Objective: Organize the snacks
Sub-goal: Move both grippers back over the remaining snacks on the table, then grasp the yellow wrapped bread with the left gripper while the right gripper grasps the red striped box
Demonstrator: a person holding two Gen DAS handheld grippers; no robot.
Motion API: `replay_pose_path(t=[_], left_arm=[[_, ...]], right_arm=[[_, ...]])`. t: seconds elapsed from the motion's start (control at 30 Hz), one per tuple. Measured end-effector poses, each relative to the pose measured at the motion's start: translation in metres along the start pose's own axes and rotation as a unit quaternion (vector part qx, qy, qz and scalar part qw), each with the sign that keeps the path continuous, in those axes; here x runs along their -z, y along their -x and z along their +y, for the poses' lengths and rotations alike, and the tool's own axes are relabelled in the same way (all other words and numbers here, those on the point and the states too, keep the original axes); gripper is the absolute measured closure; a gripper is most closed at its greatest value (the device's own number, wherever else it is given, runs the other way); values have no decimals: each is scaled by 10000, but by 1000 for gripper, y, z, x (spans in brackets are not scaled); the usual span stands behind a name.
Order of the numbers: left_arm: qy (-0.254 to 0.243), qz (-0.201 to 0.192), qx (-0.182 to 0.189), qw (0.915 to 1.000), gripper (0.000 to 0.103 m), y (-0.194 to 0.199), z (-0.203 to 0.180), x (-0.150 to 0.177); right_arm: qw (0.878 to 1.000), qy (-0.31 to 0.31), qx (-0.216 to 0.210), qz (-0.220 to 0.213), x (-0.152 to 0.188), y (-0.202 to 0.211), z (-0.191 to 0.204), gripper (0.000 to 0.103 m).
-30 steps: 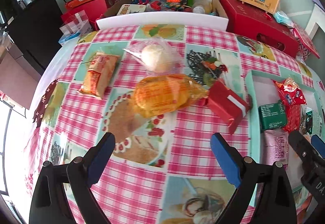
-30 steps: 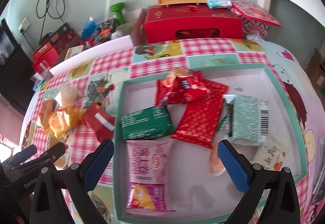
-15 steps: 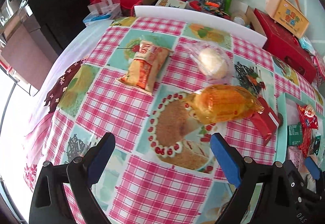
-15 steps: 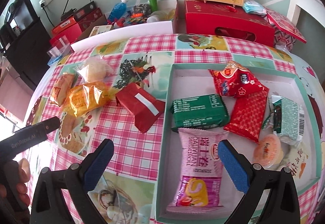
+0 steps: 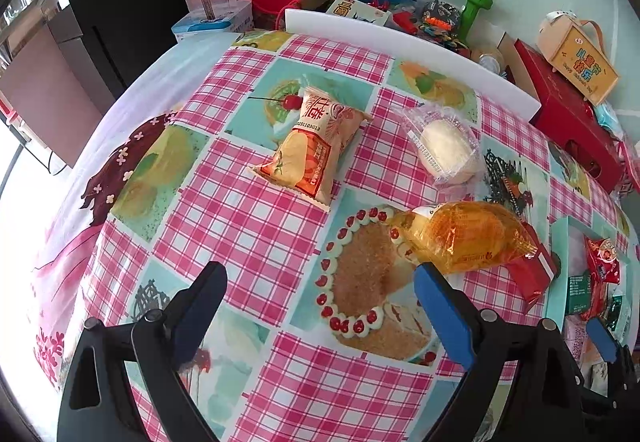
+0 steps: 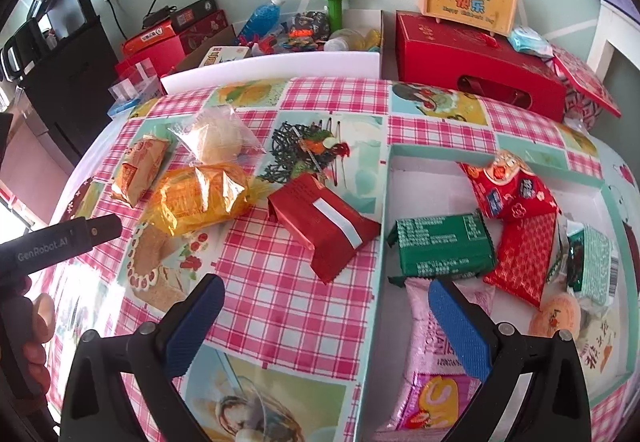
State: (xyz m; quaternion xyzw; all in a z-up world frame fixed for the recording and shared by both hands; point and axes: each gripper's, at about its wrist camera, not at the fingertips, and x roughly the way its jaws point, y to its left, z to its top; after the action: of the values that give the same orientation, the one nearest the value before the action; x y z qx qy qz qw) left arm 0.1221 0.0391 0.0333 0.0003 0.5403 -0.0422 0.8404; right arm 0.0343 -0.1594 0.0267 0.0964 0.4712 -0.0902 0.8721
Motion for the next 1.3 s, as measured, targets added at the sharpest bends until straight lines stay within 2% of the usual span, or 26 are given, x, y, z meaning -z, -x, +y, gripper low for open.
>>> replay_pose_path(t=[0.13,0.2,0.27,0.43,0.67,0.83,1.0,1.13,1.3], left_arm=[[46,-42,196,9998,8,-2,-5,-11],[51,-89,273,9996,8,-2,-9,-18],[78,-177,379,9991,8,0,-13,-24],[99,-148,823,9964,8,-10,-31,-31],[-58,-35,1210,9926,8,-27,-62,-30],[-202,90,1216,9923,8,-40,-79,-27],[-142,331,1295,9909,8,-54,-80,-24],[-177,413,1329,9901,8,-54,-78,-23],[-262,473,1281,9903,11,-50,-78,-18]], right_arm=[[9999,68,73,38,-11,-9,2,1],[9998,163,137,50,-18,-15,2,5],[9996,248,131,94,-25,-21,2,13],[9989,428,66,202,-35,-35,5,21],[9965,787,62,279,-42,-52,13,21],[9943,968,3,438,-43,-64,18,27],[9940,969,18,516,-40,-70,17,33],[9943,894,-30,581,-36,-69,13,48],[9960,682,-53,568,-26,-62,6,57]])
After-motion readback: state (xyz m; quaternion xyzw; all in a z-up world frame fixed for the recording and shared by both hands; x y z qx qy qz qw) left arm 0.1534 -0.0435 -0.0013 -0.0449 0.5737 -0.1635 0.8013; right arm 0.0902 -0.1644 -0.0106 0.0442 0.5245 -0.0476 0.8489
